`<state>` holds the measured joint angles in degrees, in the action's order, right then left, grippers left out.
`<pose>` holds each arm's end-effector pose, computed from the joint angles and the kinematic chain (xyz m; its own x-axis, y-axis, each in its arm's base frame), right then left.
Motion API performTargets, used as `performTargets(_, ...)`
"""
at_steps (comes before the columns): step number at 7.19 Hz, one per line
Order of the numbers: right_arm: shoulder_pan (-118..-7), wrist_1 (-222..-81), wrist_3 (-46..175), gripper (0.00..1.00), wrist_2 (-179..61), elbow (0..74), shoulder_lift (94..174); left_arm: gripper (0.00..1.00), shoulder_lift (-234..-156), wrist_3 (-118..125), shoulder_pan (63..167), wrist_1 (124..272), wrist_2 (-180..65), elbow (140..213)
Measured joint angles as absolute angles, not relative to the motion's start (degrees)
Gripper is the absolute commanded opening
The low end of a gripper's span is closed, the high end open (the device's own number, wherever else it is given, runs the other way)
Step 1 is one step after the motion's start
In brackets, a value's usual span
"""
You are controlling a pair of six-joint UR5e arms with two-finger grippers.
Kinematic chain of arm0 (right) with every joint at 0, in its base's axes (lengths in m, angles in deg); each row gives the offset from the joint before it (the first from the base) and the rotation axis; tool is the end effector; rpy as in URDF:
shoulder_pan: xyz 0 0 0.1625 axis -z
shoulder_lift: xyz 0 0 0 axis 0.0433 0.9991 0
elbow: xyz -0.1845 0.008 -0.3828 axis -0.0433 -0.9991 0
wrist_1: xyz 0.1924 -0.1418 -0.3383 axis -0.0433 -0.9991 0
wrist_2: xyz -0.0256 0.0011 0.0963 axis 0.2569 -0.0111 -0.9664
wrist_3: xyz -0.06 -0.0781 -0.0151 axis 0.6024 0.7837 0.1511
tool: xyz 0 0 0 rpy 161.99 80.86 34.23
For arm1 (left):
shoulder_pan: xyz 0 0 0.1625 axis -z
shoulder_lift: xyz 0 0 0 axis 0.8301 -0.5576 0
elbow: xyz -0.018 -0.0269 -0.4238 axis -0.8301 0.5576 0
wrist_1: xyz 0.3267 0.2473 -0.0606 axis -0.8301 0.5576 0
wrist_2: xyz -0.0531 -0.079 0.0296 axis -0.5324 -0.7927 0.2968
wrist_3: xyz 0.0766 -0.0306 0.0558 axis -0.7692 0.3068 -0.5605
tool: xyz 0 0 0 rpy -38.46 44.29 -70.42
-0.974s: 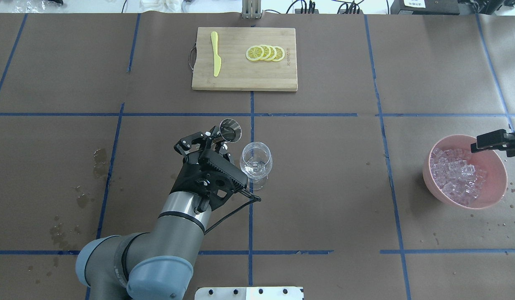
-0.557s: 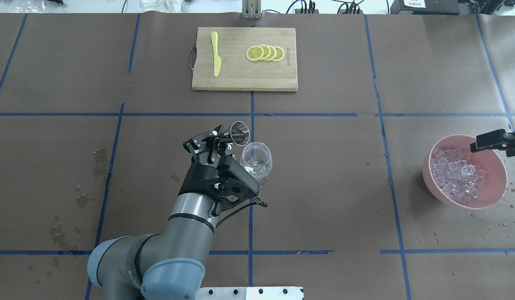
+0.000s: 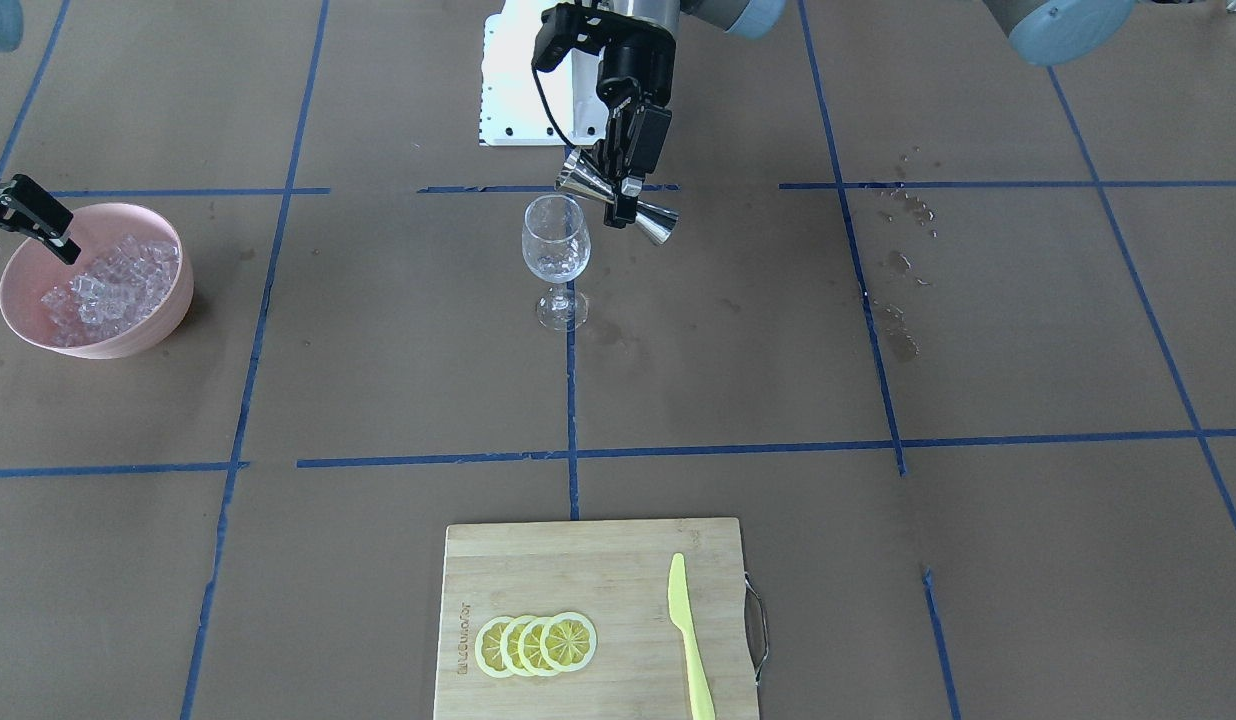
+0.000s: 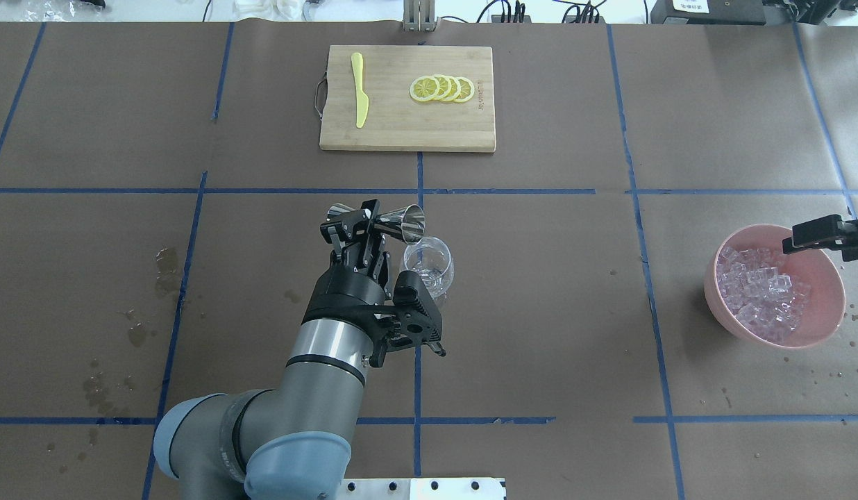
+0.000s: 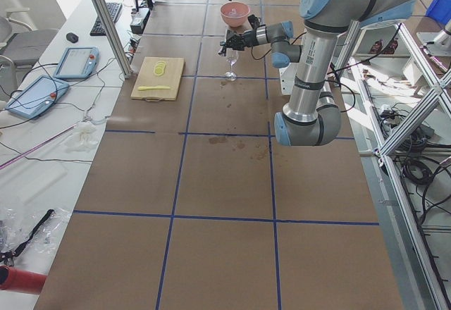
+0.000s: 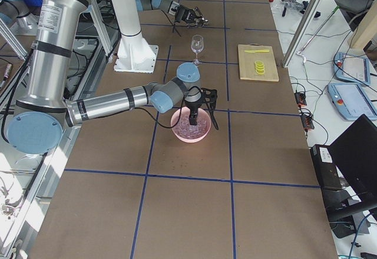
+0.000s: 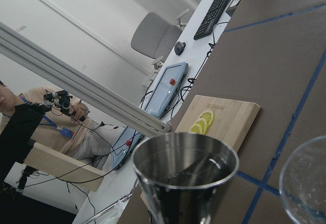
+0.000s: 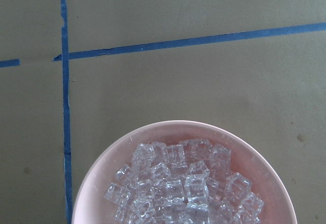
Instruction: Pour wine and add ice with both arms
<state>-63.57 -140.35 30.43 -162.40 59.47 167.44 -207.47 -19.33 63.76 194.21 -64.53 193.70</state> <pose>-0.1351 -0.3981 0.4970 0.6395 0.0940 0.7630 -0.1621 0.9867 0.0143 0.5169 -0.2922 0.1420 0.8459 0.3647 0.3892 -0.4145 -0.0099 0.9100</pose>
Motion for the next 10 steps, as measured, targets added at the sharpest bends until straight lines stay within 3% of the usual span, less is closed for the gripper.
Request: performTargets(10, -63.6, -140.3, 30.4, 1.0, -162.5, 59.5, 167.4, 0.0, -207.7, -43.7, 63.8, 194.1, -62.2, 193.8)
